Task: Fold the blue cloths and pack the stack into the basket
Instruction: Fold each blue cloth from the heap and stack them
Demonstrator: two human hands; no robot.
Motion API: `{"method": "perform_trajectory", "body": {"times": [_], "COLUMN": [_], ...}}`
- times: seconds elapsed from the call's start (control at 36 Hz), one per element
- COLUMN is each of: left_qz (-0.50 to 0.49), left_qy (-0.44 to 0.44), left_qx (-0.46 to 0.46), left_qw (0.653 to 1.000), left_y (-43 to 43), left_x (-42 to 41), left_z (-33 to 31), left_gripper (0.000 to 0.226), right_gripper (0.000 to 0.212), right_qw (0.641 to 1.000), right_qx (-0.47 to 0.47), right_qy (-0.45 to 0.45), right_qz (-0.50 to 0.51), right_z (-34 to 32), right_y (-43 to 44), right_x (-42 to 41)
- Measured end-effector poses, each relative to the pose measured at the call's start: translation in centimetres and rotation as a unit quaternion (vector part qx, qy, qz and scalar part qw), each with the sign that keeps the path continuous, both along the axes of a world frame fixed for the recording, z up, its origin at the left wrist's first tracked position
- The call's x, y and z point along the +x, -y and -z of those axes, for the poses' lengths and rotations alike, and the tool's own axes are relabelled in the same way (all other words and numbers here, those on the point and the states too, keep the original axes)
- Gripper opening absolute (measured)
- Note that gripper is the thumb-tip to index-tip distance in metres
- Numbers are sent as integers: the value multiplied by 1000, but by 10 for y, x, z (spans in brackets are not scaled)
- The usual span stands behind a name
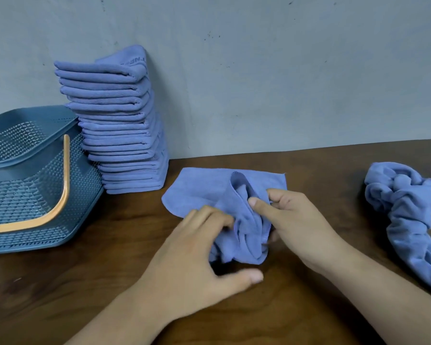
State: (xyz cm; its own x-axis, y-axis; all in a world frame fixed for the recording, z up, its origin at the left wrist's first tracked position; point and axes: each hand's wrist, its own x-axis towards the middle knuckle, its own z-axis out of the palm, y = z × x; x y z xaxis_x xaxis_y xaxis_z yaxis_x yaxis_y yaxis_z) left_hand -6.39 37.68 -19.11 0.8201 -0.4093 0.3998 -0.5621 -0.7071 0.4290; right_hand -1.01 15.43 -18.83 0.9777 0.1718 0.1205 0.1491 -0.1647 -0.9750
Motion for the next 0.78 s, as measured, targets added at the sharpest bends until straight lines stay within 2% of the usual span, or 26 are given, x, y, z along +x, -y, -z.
{"method": "perform_trajectory", "body": {"times": [0.06, 0.14, 0.17, 0.25, 0.31, 0.39, 0.44, 0.47, 0.56, 0.61, 0.67, 0.72, 0.78], "left_qz": [-26, -67, -73, -90, -103, -102, -95, -84, -51, -28, 8, 39, 96], "left_qy": [-30, -72, -83, -124, -149, -198, -203, -203, -221, -243, -264, -282, -316], "left_qx": [0, -147, -183, -286, -407, -564, -615, -626, -631, -613, -565, -513, -468], "left_qw": [999, 984, 977, 946, 896, 795, 756, 748, 741, 751, 782, 810, 819], "left_y": [3, 4, 2, -7, -14, -19, -23, -26, -36, -45, -54, -65, -77], "left_x": [1, 4, 7, 13, 18, 21, 19, 18, 14, 9, 3, 2, 5], "left_z": [4, 0, 1, 3, 2, -15, -25, -29, -39, -49, -58, -58, -54], "left_gripper": [57, 18, 16, 34, 39, 33, 35, 35, 30, 27, 29, 33, 35], "right_gripper": [33, 31, 32, 36, 32, 28, 26, 26, 32, 37, 40, 29, 17], "right_qw": [1000, 999, 998, 998, 1000, 997, 994, 991, 986, 985, 970, 940, 913], "right_qx": [4, -4, -13, -38, 0, 75, 108, 134, 149, 89, -4, -74, -82], "right_qy": [-11, -20, -23, -7, 10, 2, -10, -21, -37, -57, -83, -101, -125], "right_qz": [-15, -49, -61, -52, -17, 32, 29, 14, -63, -135, -230, -318, -380], "right_z": [-1, -4, -5, -9, -13, -25, -36, -41, -60, -67, -71, -73, -75], "right_y": [-1, 0, 1, 9, 18, 33, 41, 43, 51, 63, 74, 80, 78], "right_x": [-1, -4, -5, -1, 3, 10, 7, 3, -13, -16, -16, -18, -20]}}
